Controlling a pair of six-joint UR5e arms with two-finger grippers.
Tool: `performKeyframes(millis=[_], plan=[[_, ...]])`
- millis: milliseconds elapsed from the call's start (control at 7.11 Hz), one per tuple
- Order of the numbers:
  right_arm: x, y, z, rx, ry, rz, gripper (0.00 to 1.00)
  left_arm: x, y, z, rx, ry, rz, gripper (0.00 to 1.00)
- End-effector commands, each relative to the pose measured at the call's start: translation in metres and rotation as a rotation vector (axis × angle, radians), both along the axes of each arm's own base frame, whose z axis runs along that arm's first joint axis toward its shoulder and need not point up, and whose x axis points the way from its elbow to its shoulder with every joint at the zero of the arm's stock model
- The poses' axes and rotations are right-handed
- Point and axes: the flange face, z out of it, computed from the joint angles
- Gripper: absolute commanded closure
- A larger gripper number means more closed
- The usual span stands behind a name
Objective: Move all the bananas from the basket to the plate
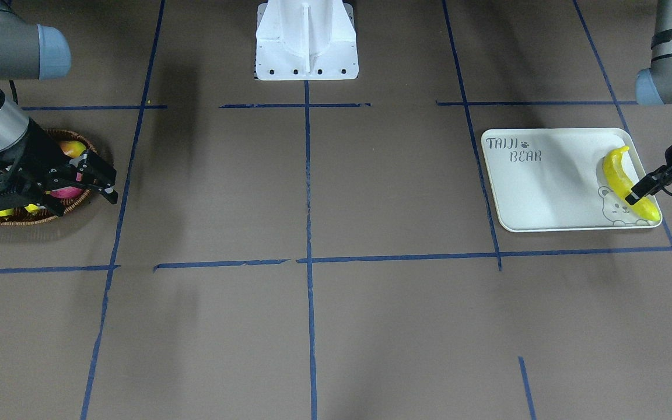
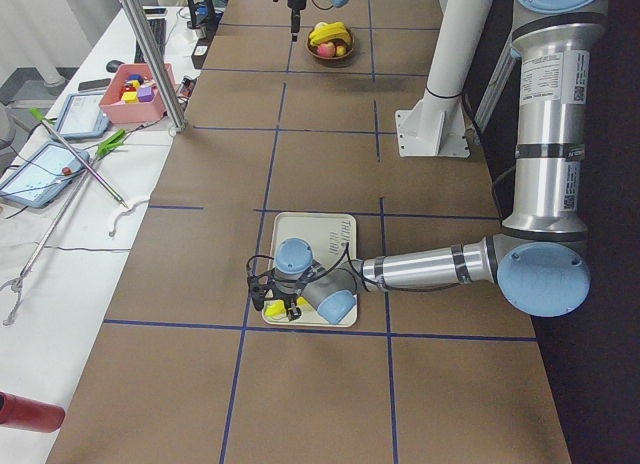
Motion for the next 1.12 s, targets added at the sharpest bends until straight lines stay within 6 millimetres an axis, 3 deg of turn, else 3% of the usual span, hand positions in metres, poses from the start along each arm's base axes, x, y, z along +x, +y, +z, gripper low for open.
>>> performKeyframes(millis=[0, 281, 422, 562, 703, 984], plan=[[0.028, 0.036, 0.026, 0.024, 0.046, 0.005, 0.00, -0.016, -0.007, -0.011, 0.041, 0.056, 0.038, 0.00], [0.074, 0.107, 0.064, 0.090, 0.171, -0.004, 0.00, -0.012, -0.019, -0.024, 0.065, 0.069, 0.040, 0.00], [0.068, 0.141, 0.084, 0.126, 0.248, -0.022, 0.00, -0.009, -0.021, -0.030, 0.068, 0.085, 0.050, 0.00], [0.076, 0.167, 0.108, 0.163, 0.244, -0.029, 0.00, -0.009, -0.021, -0.031, 0.069, 0.089, 0.052, 0.00], [0.082, 0.183, 0.123, 0.180, 0.225, -0.030, 0.01, -0.008, -0.023, -0.033, 0.073, 0.092, 0.053, 0.00], [0.057, 0.196, 0.123, 0.135, 0.206, -0.037, 0.05, -0.007, -0.024, -0.034, 0.072, 0.092, 0.055, 0.00]])
